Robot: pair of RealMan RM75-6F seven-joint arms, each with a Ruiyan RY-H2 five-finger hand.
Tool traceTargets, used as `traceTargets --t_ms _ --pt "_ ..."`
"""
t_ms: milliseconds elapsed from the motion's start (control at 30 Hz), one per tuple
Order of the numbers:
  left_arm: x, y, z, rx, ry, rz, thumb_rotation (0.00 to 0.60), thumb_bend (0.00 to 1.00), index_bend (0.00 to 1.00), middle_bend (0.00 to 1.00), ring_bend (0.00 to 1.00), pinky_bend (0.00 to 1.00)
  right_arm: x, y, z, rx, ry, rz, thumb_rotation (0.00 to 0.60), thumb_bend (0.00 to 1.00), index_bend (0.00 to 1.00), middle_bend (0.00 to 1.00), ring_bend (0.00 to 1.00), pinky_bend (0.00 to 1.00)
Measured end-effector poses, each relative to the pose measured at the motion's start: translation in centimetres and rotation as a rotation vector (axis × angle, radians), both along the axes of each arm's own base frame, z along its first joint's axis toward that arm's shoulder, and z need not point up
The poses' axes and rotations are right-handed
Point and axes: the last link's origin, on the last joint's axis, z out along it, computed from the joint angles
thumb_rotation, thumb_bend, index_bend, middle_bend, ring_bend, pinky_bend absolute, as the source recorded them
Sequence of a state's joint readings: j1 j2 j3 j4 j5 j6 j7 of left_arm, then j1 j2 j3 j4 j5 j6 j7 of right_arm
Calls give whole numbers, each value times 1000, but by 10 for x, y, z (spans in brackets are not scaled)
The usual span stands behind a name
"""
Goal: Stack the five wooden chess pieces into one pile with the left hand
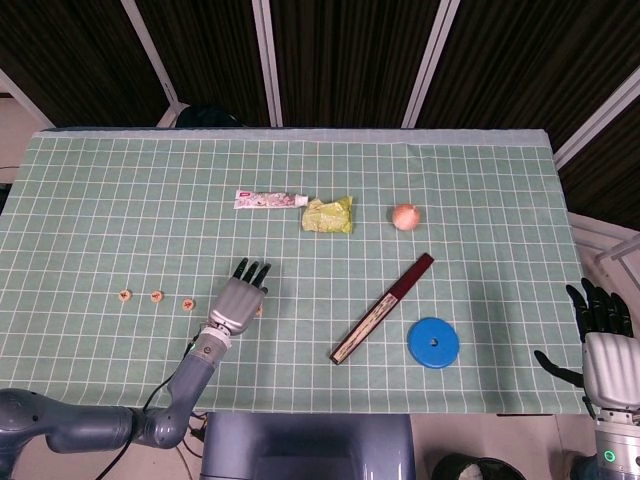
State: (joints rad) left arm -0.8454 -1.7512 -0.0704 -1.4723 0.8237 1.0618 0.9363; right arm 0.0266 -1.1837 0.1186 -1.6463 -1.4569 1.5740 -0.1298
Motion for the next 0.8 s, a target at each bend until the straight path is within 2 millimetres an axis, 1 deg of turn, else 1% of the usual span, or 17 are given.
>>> traceTargets --t_ms 300,533,633,800 --pt "1 0 2 12 -2 -9 600 378 532 12 0 0 0 0 0 -1 -3 2 600 233 81 13 0 0" --pt "-2 4 16 39 -18 -4 600 379 533 17 0 0 0 0 0 -2 -4 2 600 232 81 13 0 0" --pt "-9 4 25 52 -20 -4 600 379 533 17 0 0 0 0 0 -1 -4 2 600 232 81 13 0 0" --pt "-30 2 43 68 -11 8 600 379 533 17 0 0 1 0 0 -1 -3 2 600 232 81 13 0 0"
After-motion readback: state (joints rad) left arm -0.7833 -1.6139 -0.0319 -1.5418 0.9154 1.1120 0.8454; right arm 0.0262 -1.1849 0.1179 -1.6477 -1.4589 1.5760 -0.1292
